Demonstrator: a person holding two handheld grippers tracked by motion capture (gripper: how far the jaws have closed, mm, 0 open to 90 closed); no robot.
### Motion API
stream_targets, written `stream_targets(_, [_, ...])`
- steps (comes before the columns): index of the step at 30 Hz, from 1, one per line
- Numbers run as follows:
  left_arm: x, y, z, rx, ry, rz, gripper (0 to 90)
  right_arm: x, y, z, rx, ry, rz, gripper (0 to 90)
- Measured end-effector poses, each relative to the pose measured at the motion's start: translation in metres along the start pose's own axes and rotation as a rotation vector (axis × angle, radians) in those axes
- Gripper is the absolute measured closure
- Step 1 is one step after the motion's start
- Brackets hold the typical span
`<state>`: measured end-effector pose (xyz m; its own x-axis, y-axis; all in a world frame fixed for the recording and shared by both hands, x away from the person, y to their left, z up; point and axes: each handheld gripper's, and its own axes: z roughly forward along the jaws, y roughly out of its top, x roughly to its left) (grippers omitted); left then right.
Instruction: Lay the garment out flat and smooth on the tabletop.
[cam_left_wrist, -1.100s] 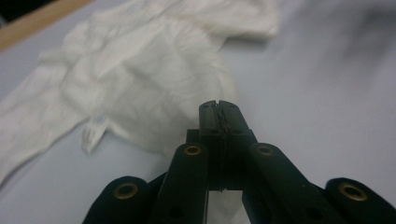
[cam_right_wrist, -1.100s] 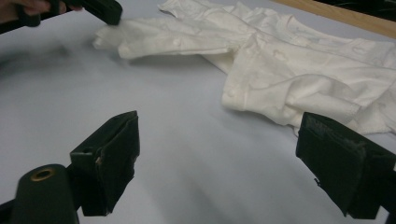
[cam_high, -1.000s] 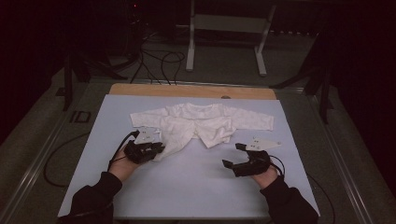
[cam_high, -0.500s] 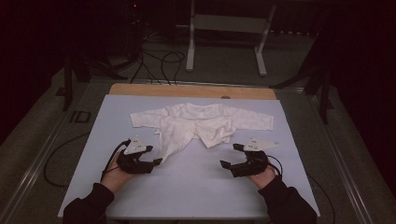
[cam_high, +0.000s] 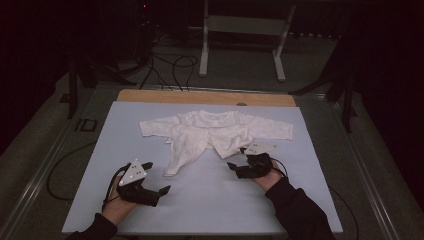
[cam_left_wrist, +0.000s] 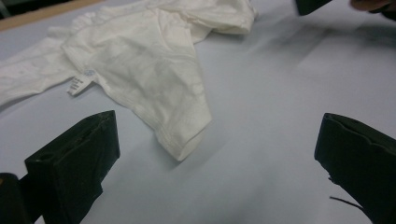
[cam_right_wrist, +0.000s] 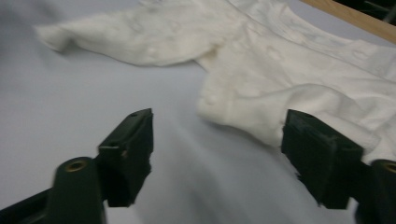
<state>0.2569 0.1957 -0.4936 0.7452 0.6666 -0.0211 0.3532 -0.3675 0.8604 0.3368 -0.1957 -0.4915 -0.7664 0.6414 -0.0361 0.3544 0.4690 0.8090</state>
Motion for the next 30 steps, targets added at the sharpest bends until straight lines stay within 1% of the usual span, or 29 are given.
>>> stream_targets(1, [0.0, -0.001, -0.002, -0.004, 0.015, 0.007, 0.3, -0.004, -0.001, 0.006, 0.017, -0.015, -0.013, 31.7])
stream_targets(2, [-0.001, -0.003, -0.005, -0.014, 0.031, 0.013, 0.2, -0.007, -0.002, 0.009, 0.031, -0.027, -0.026, 34.0])
stream_targets(4, [-0.003, -0.007, -0.009, -0.021, 0.041, 0.013, 0.2, -0.012, -0.004, 0.016, 0.059, -0.048, -0.039, 39.0])
stream_targets(5, [-0.003, -0.008, -0.01, -0.022, 0.043, 0.017, 0.2, -0.014, -0.005, 0.021, 0.082, -0.062, -0.053, 41.9])
stream_targets(6, [-0.005, -0.01, -0.011, -0.02, 0.054, 0.025, 0.2, -0.015, -0.006, 0.023, 0.094, -0.071, -0.058, 43.5])
stream_targets(8, [-0.007, -0.014, -0.01, -0.01, 0.067, 0.039, 0.2, -0.018, -0.007, 0.028, 0.106, -0.083, -0.07, 50.8])
stream_targets(9, [-0.007, -0.014, -0.009, -0.007, 0.072, 0.047, 0.2, -0.018, -0.007, 0.031, 0.116, -0.095, -0.084, 54.6])
stream_targets(10, [-0.007, -0.015, -0.008, -0.005, 0.07, 0.05, 0.2, -0.019, -0.006, 0.032, 0.117, -0.095, -0.09, 56.2])
stream_targets(12, [-0.007, -0.016, -0.007, -0.01, 0.066, 0.048, 0.2, -0.019, -0.004, 0.035, 0.127, -0.11, -0.108, 65.8])
stream_targets(13, [-0.006, -0.017, -0.007, -0.013, 0.068, 0.046, 0.2, -0.02, -0.003, 0.037, 0.133, -0.126, -0.116, 72.9])
stream_targets(14, [-0.006, -0.017, -0.007, -0.013, 0.068, 0.046, 0.2, -0.02, -0.003, 0.037, 0.133, -0.126, -0.116, 72.9])
stream_targets(15, [-0.005, -0.018, -0.006, -0.025, 0.065, 0.044, 0.2, -0.022, 0.001, 0.038, 0.13, -0.123, -0.109, 88.8])
stream_targets(16, [-0.005, -0.018, -0.006, -0.025, 0.065, 0.044, 0.2, -0.022, 0.003, 0.037, 0.121, -0.129, -0.117, 89.3])
stream_targets(18, [-0.003, -0.018, -0.008, -0.044, 0.064, 0.035, 0.2, -0.026, 0.011, 0.033, 0.098, -0.111, -0.105, 89.7])
stream_targets(19, [-0.003, -0.019, -0.008, -0.048, 0.065, 0.036, 0.2, -0.028, 0.018, 0.031, 0.08, -0.111, -0.091, 89.9])
stream_targets(20, [-0.003, -0.019, -0.008, -0.052, 0.069, 0.032, 0.2, -0.03, 0.021, 0.03, 0.076, -0.108, -0.088, 90.0])
stream_targets(21, [-0.002, -0.019, -0.008, -0.056, 0.065, 0.03, 0.2, -0.033, 0.028, 0.028, 0.057, -0.106, -0.081, 90.0])
stream_targets(23, [-0.001, -0.019, -0.009, -0.065, 0.07, 0.028, 0.2, -0.036, 0.038, 0.025, 0.037, -0.107, -0.077, 90.0])
stream_targets(24, [-0.001, -0.019, -0.009, -0.069, 0.07, 0.024, 0.2, -0.038, 0.041, 0.024, 0.021, -0.101, -0.063, 90.0])
stream_targets(25, [0.0, -0.019, -0.01, -0.07, 0.073, 0.024, 0.2, -0.041, 0.047, 0.023, 0.006, -0.089, -0.039, 90.0])
stream_targets(27, [0.001, -0.019, -0.01, -0.077, 0.07, 0.016, 0.2, -0.045, 0.056, 0.025, -0.002, -0.102, -0.031, 89.9])
stream_targets(28, [0.001, -0.019, -0.01, -0.077, 0.07, 0.016, 0.2, -0.045, 0.056, 0.025, -0.002, -0.102, -0.031, 89.9])
stream_targets(29, [0.001, -0.019, -0.01, -0.073, 0.07, 0.012, 0.2, -0.052, 0.062, 0.031, 0.002, -0.104, 0.003, 89.9])
stream_targets(30, [0.001, -0.02, -0.01, -0.077, 0.064, 0.012, 0.2, -0.054, 0.063, 0.033, 0.007, -0.101, 0.008, 89.9])
